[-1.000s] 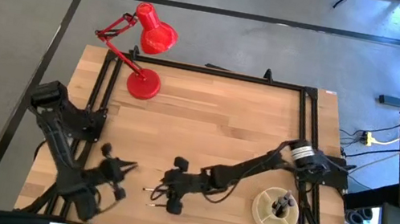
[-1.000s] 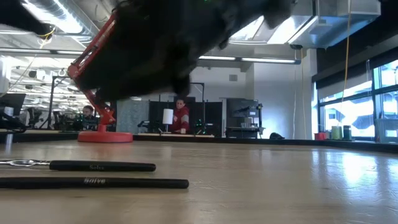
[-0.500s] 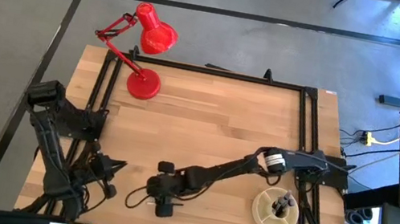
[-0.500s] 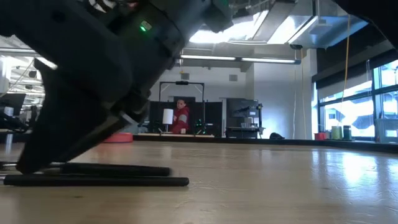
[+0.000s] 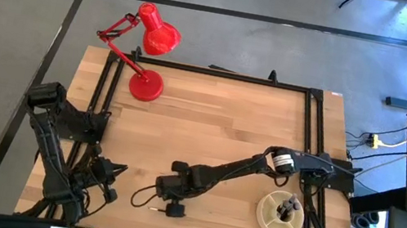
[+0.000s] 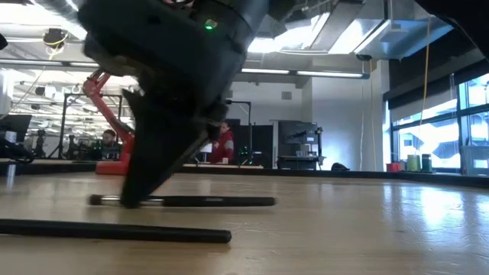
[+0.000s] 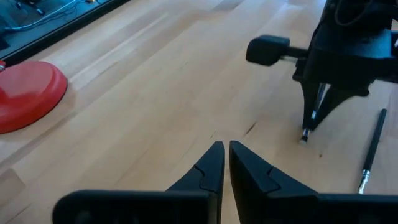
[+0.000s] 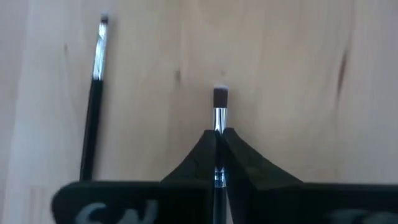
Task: Sort items
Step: Put the eyeshadow brush into the brush organizer
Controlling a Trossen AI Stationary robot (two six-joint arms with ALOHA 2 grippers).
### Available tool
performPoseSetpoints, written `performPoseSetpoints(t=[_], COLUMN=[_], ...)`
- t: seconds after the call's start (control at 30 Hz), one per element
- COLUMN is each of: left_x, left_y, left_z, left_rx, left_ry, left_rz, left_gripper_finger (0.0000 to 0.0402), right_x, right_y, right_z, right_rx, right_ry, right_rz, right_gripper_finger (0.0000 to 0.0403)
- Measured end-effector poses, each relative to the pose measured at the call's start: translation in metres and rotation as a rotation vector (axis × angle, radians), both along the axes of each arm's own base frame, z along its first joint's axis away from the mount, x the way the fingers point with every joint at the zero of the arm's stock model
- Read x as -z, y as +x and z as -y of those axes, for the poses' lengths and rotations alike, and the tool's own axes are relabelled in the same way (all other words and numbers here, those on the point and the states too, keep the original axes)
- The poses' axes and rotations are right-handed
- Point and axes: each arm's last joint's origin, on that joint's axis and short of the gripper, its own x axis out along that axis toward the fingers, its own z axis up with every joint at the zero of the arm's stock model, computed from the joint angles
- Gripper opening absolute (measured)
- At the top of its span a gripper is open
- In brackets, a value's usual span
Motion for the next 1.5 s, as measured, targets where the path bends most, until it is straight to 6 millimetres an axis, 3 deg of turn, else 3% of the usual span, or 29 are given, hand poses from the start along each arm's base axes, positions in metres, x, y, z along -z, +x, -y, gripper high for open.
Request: performPoseSetpoints(t=[0.27,0.37,0.53,0.7,0.83,0.97,1.13,1.27,1.5], left_x=[0.000,0.001,0.002,0.003,0.004,0.004,0.003,0.002,0.001], left_y=[0.000,0.000,-0.002,-0.007,-0.011,-0.012,-0.011,-0.010,-0.010], left_z=[0.000,0.000,0.001,0.005,0.009,0.010,0.010,0.010,0.009], left_rx=[-0.003,-0.008,-0.028,-0.007,0.014,0.015,0.032,0.041,0.045], left_ry=[-0.005,-0.014,-0.038,-0.061,-0.083,-0.093,-0.079,-0.068,-0.050], left_rz=[0.003,-0.007,-0.065,-0.067,-0.054,-0.033,0.015,0.038,0.046], left_gripper_finger=[0.0020,0.0020,0.0020,0.0020,0.0020,0.0020,0.0020,0.0020,0.0020], right_x=[-0.003,-0.024,-0.061,-0.135,-0.159,-0.196,-0.198,-0.203,-0.175], right_y=[-0.009,-0.013,-0.037,-0.083,-0.129,-0.189,-0.253,-0.294,-0.353], right_z=[0.003,-0.002,-0.017,-0.035,-0.056,-0.071,-0.087,-0.088,-0.081], right_rx=[0.057,0.060,0.087,0.204,0.287,0.388,0.463,0.454,0.419], right_ry=[-0.011,-0.025,-0.166,-0.295,-0.393,-0.437,-0.443,-0.363,-0.292], right_rz=[-0.092,-0.073,-0.032,0.135,0.210,0.349,0.450,0.542,0.555], right_gripper_finger=[0.0010,0.0010,0.0009,0.0005,0.0001,0.0001,0.0001,0.0001,0.0002])
